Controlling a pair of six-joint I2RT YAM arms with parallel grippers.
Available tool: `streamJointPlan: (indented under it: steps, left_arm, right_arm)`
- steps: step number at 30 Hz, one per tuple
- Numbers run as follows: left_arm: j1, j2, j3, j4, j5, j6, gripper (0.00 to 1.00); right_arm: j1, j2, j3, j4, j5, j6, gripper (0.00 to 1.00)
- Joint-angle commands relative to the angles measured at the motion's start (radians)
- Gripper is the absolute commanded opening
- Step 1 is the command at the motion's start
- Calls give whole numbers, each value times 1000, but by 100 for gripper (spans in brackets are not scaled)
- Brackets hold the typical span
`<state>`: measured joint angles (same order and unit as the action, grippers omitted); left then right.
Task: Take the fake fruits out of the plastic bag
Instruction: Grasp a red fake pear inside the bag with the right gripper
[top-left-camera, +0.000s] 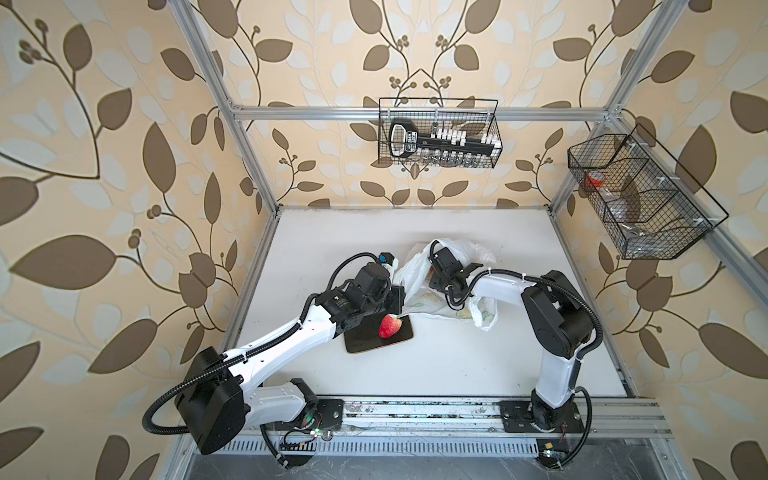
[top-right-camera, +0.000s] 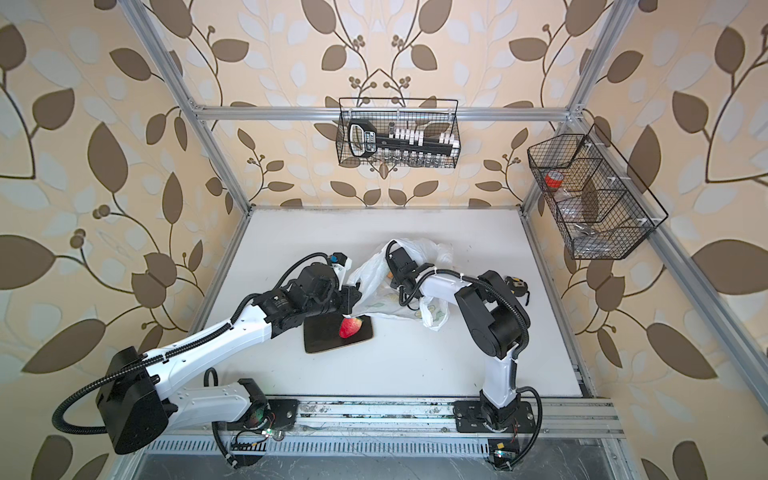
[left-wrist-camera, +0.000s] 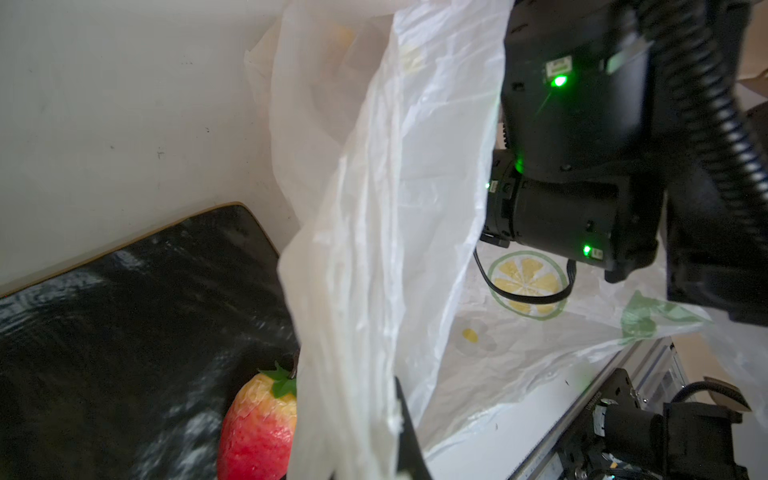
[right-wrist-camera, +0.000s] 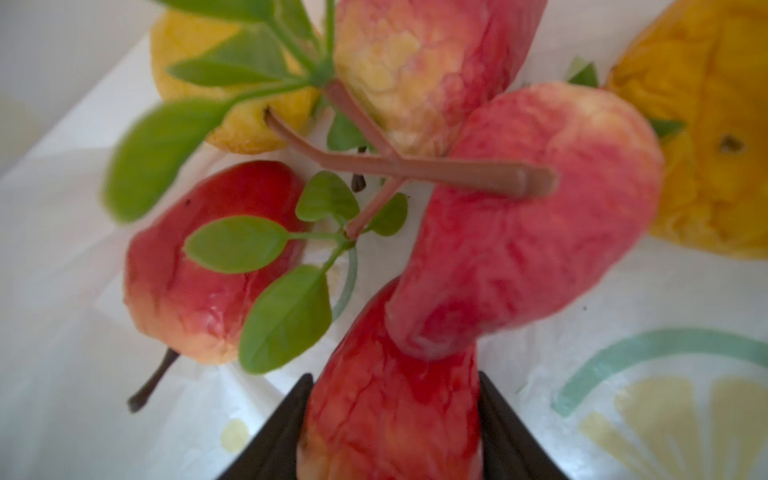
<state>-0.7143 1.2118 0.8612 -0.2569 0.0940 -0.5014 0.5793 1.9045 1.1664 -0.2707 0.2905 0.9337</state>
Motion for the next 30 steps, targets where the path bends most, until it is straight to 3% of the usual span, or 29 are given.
streamJointPlan:
  steps: [1,7,20,27,30]
  left_arm:
    - [-5,-11,12,37,-26,-12,0]
    - [-6,3,35,49,-41,-29,0]
    - [-6,41,111,102,-53,-106,0]
    - [-5,78,175,163,-57,-140,0]
    - [-5,82,206,180,-73,-138,0]
  right_arm:
    - [-1,-52,-26,13,-30,-48,45]
    - [-4,-210,-106,48,-118,-175,43]
    - [-1,-576,-275,-1,-468,-413,44]
    - [-2,-576,-342,-34,-351,-454,46]
    - [-1,-560,-362,-14,-354,-474,45]
